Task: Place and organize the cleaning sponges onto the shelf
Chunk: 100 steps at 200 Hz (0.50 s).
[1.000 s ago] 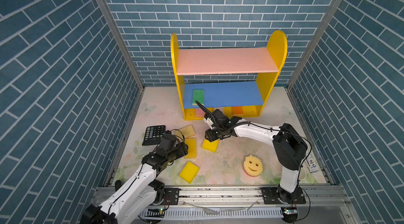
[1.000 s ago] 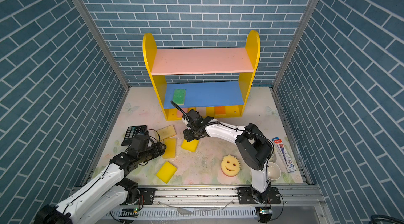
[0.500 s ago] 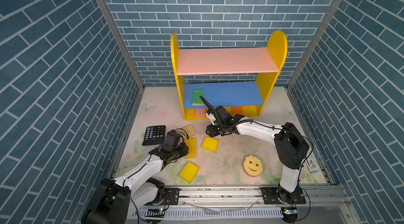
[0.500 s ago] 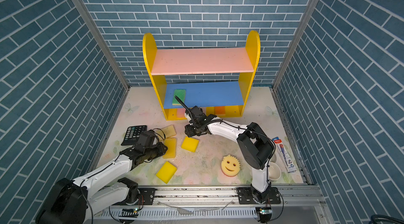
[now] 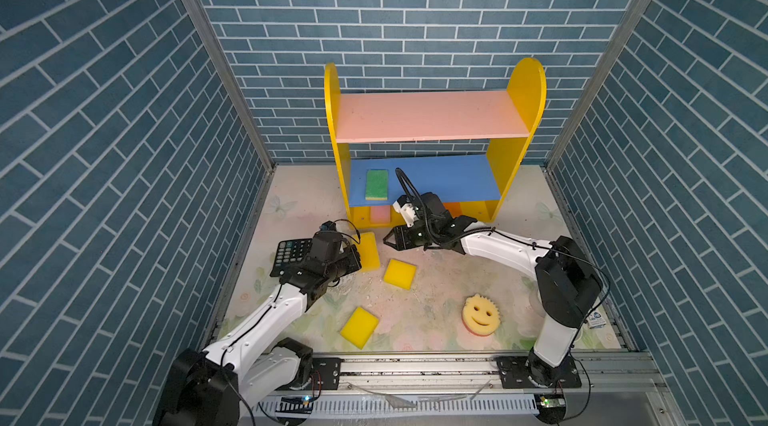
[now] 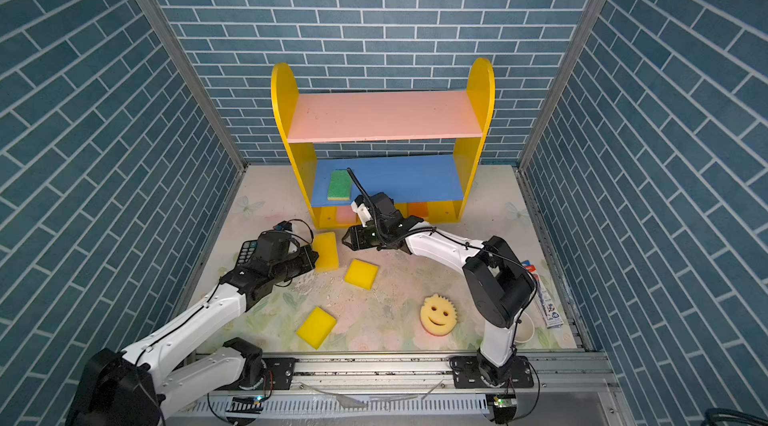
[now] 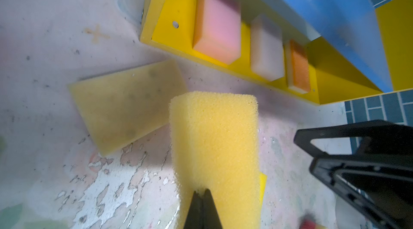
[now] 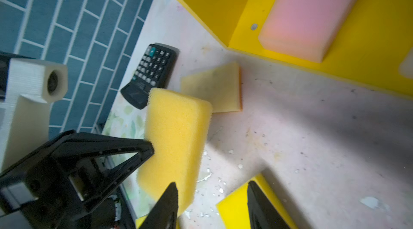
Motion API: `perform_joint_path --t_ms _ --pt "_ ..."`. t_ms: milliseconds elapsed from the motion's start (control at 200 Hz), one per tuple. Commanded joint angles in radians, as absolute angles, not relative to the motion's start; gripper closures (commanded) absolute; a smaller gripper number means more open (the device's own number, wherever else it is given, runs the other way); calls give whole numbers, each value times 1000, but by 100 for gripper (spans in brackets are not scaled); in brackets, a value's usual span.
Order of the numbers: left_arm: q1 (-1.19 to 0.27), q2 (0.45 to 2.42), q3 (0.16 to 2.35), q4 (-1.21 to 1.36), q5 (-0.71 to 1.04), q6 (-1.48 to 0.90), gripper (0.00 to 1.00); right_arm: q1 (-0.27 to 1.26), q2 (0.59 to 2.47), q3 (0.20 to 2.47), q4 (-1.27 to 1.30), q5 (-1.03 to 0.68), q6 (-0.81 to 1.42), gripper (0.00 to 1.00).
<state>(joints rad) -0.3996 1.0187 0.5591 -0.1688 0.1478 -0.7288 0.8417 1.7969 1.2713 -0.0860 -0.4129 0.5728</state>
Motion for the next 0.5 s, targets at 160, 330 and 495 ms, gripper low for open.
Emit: perform_joint_path --t_ms 160,330,495 --pt "-402 966 569 -232 106 -741 99 904 1854 1257 117 -528 730 48" --pt "-400 945 572 -241 100 -749 99 922 1902 1256 175 -561 780 51" --pt "-399 927 579 -249 92 -746 99 928 1913 1250 191 -554 793 55"
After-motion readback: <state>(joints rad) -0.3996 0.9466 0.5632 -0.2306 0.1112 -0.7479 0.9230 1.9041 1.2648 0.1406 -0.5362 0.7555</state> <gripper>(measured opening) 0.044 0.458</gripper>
